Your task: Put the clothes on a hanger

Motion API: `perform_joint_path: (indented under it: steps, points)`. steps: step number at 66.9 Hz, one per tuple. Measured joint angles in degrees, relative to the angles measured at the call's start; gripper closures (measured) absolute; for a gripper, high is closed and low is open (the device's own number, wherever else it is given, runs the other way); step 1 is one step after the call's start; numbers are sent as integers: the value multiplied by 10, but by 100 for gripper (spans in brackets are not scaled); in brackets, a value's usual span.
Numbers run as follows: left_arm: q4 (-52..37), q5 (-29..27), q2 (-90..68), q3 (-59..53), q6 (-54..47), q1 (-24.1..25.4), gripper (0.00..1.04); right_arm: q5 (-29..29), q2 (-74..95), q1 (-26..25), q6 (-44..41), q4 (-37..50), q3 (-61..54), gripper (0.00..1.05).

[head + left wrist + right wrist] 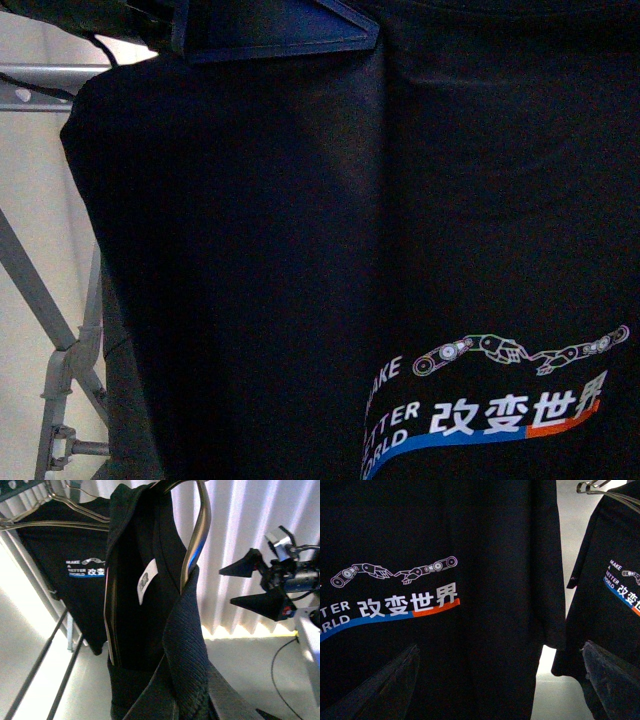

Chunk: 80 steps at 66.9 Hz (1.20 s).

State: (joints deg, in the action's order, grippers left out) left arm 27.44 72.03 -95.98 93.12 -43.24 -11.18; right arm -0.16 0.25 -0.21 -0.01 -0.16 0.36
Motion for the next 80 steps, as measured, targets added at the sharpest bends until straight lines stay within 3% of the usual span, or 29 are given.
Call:
perform_joint_path:
  steps: [18, 20, 22, 24, 26, 34, 42, 54, 55, 62, 73, 80]
  points:
    - [-1, 0, 0, 0, 9, 1, 101, 0, 0, 0, 0, 0, 0, 7]
    - [-1, 0, 0, -1, 10, 1, 101, -52, 9, -14, -14, 1, 2, 7]
    - [-1, 0, 0, -1, 10, 2, 101, -158, 45, -64, -40, 15, 10, 7]
    - [-1, 0, 0, -1, 11, 2, 101, -328, 113, -144, -92, 50, 36, 7]
    - [-1, 0, 0, -1, 11, 2, 101, -405, 158, -195, -117, 76, 58, 7]
    - [-1, 0, 0, -1, 11, 0, 101, -601, 302, -338, -210, 124, 167, 7]
    - [-1, 0, 0, -1, 12, 3, 101, -695, 434, -383, -337, 59, 312, 7]
    - [-1, 0, 0, -1, 13, 2, 101, -741, 602, -350, -583, -186, 564, 7]
    - [-1, 0, 0, -1, 13, 2, 101, -741, 626, -342, -636, -252, 606, 7]
    - [-1, 0, 0, -1, 13, 1, 101, -695, 704, -304, -823, -441, 738, 7]
    - [-1, 0, 0, -1, 13, 2, 101, -572, 781, -230, -1010, -459, 848, 7]
    - [-1, 0, 0, -1, 13, 2, 101, -516, 812, -190, -1044, -443, 889, 7]
